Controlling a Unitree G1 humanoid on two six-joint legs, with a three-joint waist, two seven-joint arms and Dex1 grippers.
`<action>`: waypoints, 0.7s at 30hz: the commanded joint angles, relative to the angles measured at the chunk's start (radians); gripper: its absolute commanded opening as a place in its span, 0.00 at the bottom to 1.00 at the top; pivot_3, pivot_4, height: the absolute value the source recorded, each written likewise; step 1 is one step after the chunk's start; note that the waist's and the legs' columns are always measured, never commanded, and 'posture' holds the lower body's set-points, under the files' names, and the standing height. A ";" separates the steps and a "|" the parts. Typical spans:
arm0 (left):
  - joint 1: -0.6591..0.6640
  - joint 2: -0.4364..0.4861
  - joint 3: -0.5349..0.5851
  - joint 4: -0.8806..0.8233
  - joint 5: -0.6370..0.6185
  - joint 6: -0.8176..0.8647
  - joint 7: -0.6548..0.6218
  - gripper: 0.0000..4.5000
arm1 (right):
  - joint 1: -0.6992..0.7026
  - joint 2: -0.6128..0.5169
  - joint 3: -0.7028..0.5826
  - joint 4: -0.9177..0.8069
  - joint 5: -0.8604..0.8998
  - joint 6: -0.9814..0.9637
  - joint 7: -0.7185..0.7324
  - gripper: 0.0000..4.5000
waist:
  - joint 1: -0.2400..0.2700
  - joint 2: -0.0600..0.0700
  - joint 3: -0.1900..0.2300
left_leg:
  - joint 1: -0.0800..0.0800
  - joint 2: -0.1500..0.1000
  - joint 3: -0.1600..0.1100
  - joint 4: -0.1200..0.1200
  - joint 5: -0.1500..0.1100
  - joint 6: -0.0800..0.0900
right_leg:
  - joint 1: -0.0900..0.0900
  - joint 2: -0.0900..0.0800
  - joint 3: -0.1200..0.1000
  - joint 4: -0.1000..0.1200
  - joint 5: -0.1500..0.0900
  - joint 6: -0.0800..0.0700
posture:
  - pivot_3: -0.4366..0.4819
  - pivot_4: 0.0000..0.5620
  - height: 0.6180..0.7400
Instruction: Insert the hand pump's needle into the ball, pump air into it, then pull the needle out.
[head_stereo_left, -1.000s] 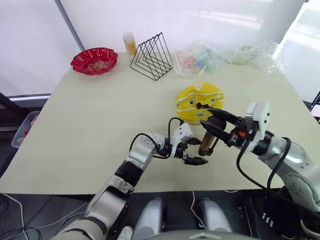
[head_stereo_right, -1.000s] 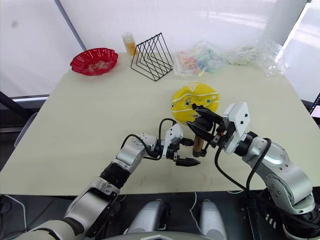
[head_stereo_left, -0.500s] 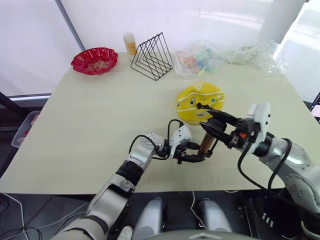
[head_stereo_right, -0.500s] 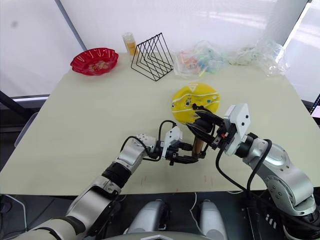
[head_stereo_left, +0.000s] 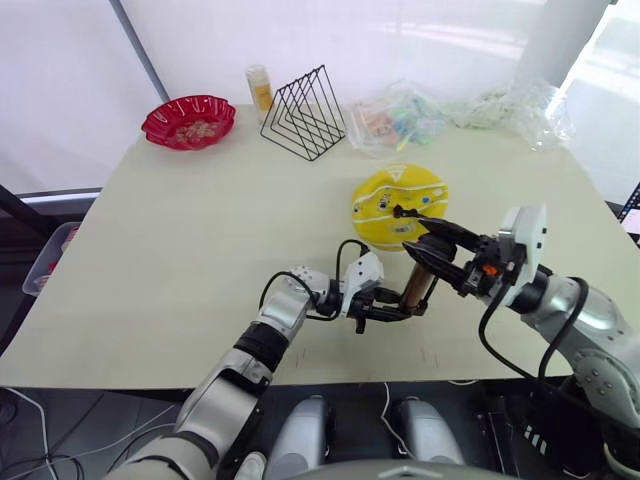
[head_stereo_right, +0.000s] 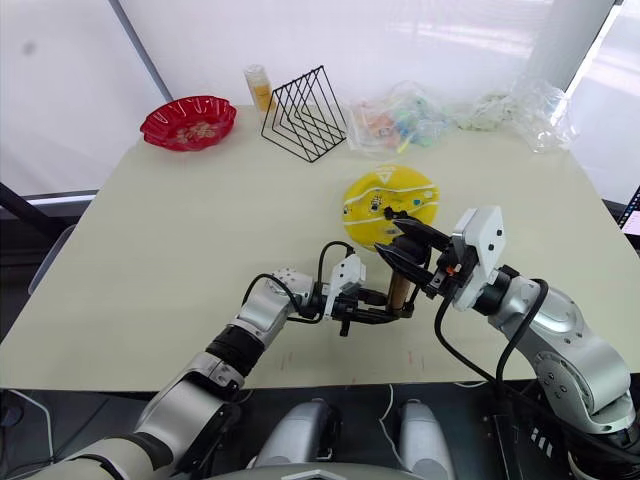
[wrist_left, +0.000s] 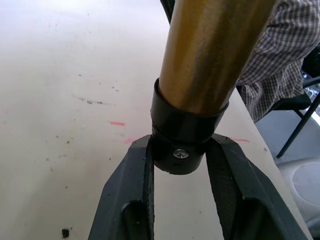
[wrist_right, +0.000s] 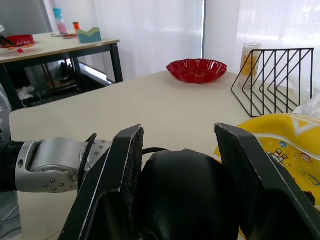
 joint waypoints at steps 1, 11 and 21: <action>-0.013 -0.011 0.033 0.010 -0.009 -0.025 0.006 0.22 | 0.006 -0.001 -0.031 -0.051 0.013 -0.014 0.008 0.39 | 0.000 0.000 0.000 | 0.000 0.000 0.000 0.000 0.000 0.000 | 0.000 0.000 0.000 0.000 0.000 0.000 | 0.48 0.27 0.97; -0.009 -0.032 0.036 0.064 0.015 -0.157 0.011 0.22 | 0.031 0.004 -0.070 -0.048 0.068 -0.005 0.010 0.39 | 0.000 0.000 0.000 | 0.000 0.000 0.000 0.000 0.000 0.000 | 0.000 0.000 0.000 0.000 0.000 0.000 | 0.48 0.27 0.97; -0.020 -0.069 0.011 0.161 0.069 -0.243 0.026 0.22 | 0.074 -0.018 -0.103 -0.021 0.064 -0.015 0.057 0.39 | 0.001 0.000 0.000 | 0.000 0.000 0.000 0.000 0.000 0.000 | 0.000 0.000 0.000 0.000 0.000 0.000 | 0.48 0.27 0.97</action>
